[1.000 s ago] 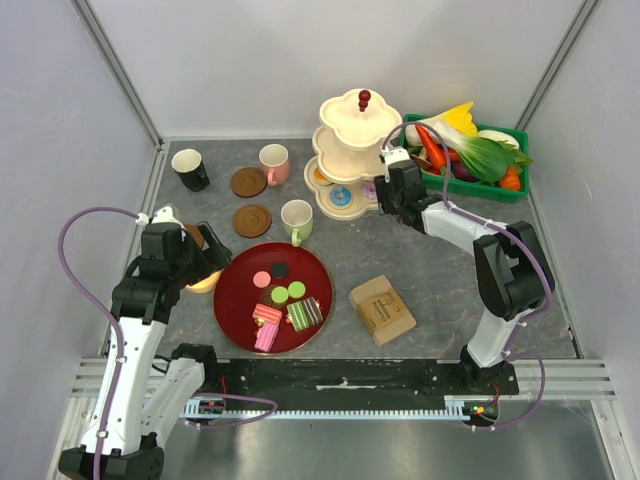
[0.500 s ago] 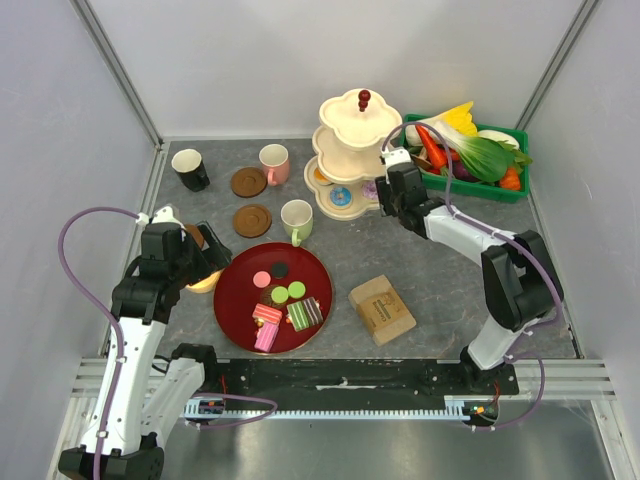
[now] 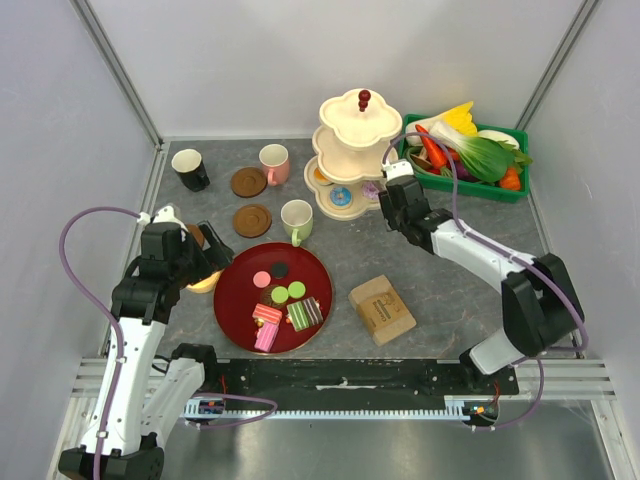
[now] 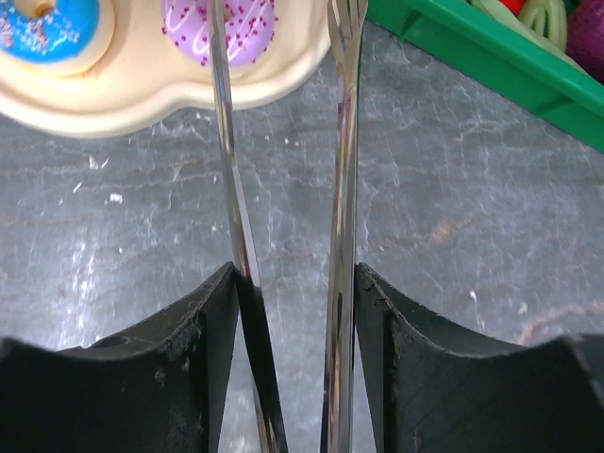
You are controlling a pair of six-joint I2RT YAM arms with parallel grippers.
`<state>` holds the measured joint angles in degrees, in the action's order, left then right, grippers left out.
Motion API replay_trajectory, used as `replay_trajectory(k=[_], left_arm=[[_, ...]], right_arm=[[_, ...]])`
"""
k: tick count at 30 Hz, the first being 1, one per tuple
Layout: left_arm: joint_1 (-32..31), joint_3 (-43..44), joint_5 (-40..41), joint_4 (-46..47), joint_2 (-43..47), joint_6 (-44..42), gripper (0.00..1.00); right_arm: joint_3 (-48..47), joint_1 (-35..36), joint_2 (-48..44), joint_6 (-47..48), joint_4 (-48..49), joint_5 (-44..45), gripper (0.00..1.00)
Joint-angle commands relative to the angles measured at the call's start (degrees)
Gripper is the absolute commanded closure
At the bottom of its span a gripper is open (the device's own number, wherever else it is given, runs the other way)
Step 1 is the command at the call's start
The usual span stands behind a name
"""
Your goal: Serve the afternoon tea
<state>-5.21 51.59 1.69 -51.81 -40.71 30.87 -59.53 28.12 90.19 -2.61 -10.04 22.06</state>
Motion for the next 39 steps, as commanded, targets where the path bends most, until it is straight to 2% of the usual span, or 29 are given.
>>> replay_trajectory(k=[1, 6, 11, 19, 23, 30, 34, 39], left_arm=[[0.12, 0.70, -3.18, 2.68, 0.46, -1.87, 0.02], [0.12, 0.61, -4.68, 3.38, 0.19, -1.61, 0.02], [0.11, 0.35, -5.47, 3.56, -0.16, -1.25, 0.02], [0.12, 0.61, -6.44, 4.09, -0.51, -0.55, 0.02], [0.12, 0.52, -6.35, 4.18, -0.51, -0.46, 0.02], [0.12, 0.61, -6.44, 4.09, -0.60, -0.73, 0.02], [0.11, 0.79, -6.62, 3.56, -0.42, -0.99, 0.02], [0.12, 1.93, -5.74, 2.42, 0.45, -1.43, 0.02]], right_arm=[[1.43, 3.25, -8.53, -3.36, -6.11, 5.87, 0.43], [1.87, 9.83, -15.21, -9.41, -16.91, 7.02, 0.43], [2.92, 13.45, -23.73, -16.54, -27.65, 6.68, 0.44], [-0.41, 15.65, -32.71, -16.47, -34.86, -7.10, 0.44], [-3.83, 18.11, -32.98, -15.85, -37.24, -11.77, 0.44], [-9.99, 27.32, -30.87, -14.62, -35.75, -18.72, 0.44], [-11.75, 35.49, -27.10, -13.04, -33.91, -16.71, 0.43], [-16.31, 43.24, -19.10, -10.67, -34.78, -8.98, 0.43]])
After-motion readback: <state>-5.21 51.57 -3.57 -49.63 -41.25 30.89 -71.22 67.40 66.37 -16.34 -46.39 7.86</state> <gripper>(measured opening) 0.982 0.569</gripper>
